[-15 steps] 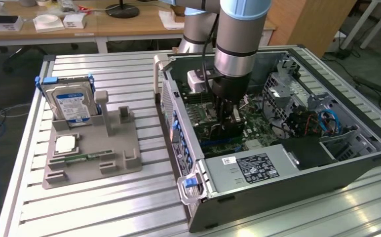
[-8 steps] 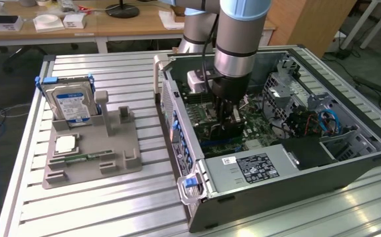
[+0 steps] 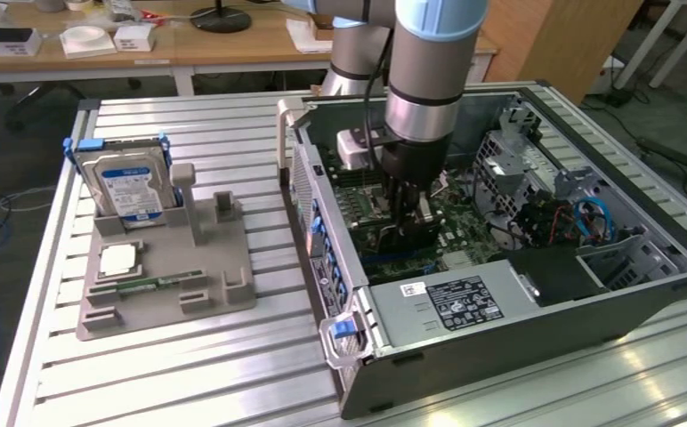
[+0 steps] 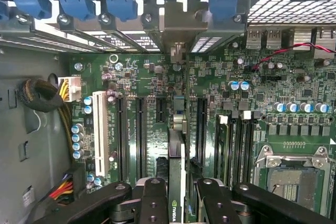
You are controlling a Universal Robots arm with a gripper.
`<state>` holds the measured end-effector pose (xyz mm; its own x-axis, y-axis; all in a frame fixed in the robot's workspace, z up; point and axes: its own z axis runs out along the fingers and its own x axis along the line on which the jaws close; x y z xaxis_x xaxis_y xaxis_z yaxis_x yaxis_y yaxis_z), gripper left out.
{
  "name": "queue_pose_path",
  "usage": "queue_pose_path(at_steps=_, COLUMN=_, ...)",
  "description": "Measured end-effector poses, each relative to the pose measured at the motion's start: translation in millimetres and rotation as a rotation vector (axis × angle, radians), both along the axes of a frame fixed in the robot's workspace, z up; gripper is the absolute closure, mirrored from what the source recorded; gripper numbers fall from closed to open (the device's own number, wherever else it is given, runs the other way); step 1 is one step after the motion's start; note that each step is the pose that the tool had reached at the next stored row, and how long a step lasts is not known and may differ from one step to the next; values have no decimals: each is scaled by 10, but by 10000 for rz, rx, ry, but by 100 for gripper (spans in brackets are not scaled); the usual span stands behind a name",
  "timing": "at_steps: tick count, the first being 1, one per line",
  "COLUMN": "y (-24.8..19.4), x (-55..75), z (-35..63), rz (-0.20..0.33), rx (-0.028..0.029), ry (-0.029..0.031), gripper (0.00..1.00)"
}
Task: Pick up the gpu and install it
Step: 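Insert the gpu into the slot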
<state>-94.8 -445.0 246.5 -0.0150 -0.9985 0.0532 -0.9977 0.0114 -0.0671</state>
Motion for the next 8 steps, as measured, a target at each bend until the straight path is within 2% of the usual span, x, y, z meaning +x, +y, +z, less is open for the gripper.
queue_pose_path(at_steps=8, y=0, x=-7, z=-21, rz=1, rx=-2, ry=1, gripper=74)
